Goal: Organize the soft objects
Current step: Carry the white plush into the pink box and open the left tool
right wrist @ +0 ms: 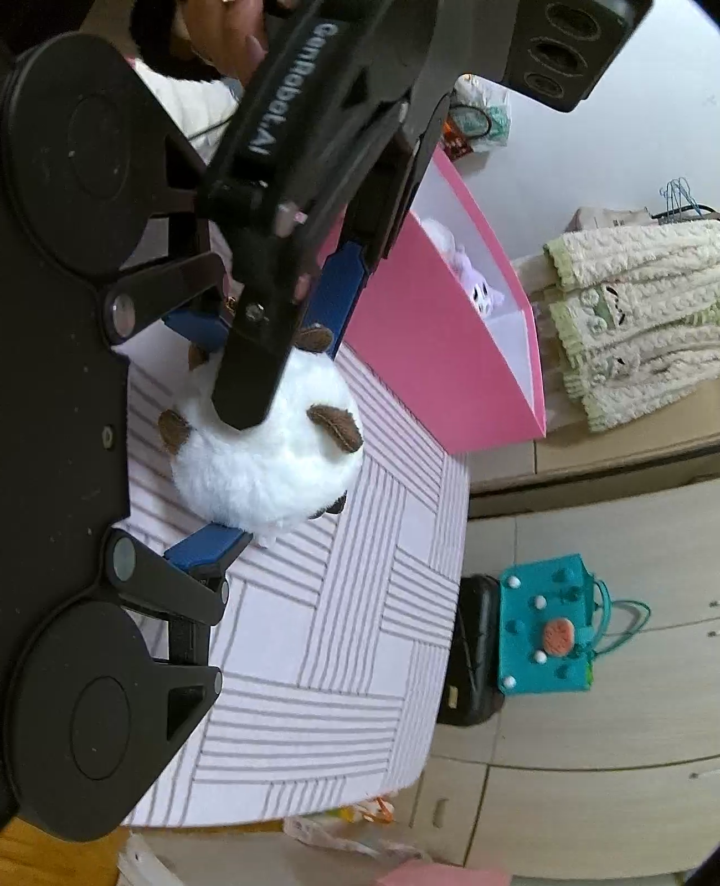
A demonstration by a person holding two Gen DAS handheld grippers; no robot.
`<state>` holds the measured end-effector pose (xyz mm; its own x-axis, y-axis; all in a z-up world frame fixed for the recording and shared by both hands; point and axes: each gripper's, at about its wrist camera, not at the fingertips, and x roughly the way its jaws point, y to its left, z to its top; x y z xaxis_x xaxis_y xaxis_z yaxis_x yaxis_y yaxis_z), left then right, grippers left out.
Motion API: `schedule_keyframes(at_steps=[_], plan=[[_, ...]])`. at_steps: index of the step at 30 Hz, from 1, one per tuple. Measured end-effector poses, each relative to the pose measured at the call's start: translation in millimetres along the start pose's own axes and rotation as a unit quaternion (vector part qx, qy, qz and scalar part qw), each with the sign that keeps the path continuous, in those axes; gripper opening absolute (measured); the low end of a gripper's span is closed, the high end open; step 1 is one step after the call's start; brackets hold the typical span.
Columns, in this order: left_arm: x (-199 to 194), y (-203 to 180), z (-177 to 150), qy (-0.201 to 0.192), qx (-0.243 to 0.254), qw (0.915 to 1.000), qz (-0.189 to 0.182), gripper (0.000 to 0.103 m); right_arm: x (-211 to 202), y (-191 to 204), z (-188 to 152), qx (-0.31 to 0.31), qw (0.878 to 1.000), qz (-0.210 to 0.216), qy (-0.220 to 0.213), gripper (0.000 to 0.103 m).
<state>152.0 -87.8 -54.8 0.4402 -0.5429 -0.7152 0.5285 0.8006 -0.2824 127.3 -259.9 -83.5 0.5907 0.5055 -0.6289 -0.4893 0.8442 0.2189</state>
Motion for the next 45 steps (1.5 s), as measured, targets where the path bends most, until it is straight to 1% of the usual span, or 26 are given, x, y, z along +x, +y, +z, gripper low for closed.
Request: schedule_keyframes(at_steps=[3, 7, 10, 12, 15, 18, 22, 29, 32, 34, 37, 41, 43, 44, 45], plan=[[-13.9, -1.5, -3.9, 0.01, 0.019, 0.9998, -0.002, 0.057, -4.3, 7.9, 2.9, 0.005, 1.0, 0.016, 0.013, 0.072], [-36.2, 5.6, -8.2, 0.014, 0.015, 0.9996, -0.018, 0.057, -10.8, 23.3, 9.6, -0.007, 0.999, 0.038, 0.022, 0.072], [-56.2, 10.6, -12.5, 0.005, 0.007, 0.9996, -0.027, 0.057, -17.1, 36.0, 15.5, -0.018, 0.998, 0.054, 0.021, 0.072], [-69.6, 11.4, -16.5, -0.003, 0.007, 0.9997, -0.025, 0.057, -20.6, 45.9, 19.4, -0.026, 0.997, 0.064, 0.021, 0.072], [-85.7, 8.4, -22.6, -0.012, 0.015, 0.9998, -0.005, 0.057, -22.7, 60.0, 22.1, -0.05, 0.996, 0.066, 0.022, 0.072], [-97.0, 6.6, -24.7, -0.015, 0.02, 0.9997, 0.006, 0.057, -25.3, 71.1, 27.8, -0.068, 0.995, 0.069, 0.023, 0.072], [-114.8, 7.8, -25.6, -0.027, 0.02, 0.9993, 0.013, 0.057, -31.9, 88.5, 39.3, -0.099, 0.993, 0.067, 0.005, 0.072], [-155.1, 5.3, -20.9, -0.078, 0.053, 0.9945, 0.045, 0.06, -35.1, 112.8, 72.0, -0.152, 0.986, 0.066, -0.034, 0.072], [-170.5, 7.1, -15.5, -0.106, 0.06, 0.9898, 0.074, 0.06, -32.4, 122.9, 87.1, -0.171, 0.981, 0.069, -0.056, 0.072], [-178.9, 10.5, -11.0, -0.123, 0.062, 0.9865, 0.089, 0.062, -28.9, 129.9, 97.7, -0.19, 0.977, 0.067, -0.077, 0.072], [-188.7, 20.5, -3.6, -0.148, 0.058, 0.9818, 0.105, 0.064, -19.3, 134.6, 112.1, -0.202, 0.972, 0.07, -0.096, 0.072], [-188.9, 40.2, 7.2, -0.168, 0.049, 0.977, 0.123, 0.064, 4.3, 137.6, 129.2, -0.224, 0.965, 0.073, -0.12, 0.072], [-186.5, 53.4, 13.9, -0.175, 0.038, 0.9749, 0.132, 0.064, 14.3, 135.8, 135.3, -0.239, 0.957, 0.09, -0.137, 0.072], [-184.2, 62.4, 17.4, -0.18, 0.026, 0.9736, 0.138, 0.063, 19.1, 133.6, 139.7, -0.24, 0.956, 0.102, -0.136, 0.072], [-181.3, 74.1, 21.8, -0.184, 0.009, 0.9719, 0.147, 0.063, 27.1, 131.4, 146.6, -0.238, 0.956, 0.117, -0.124, 0.072]])
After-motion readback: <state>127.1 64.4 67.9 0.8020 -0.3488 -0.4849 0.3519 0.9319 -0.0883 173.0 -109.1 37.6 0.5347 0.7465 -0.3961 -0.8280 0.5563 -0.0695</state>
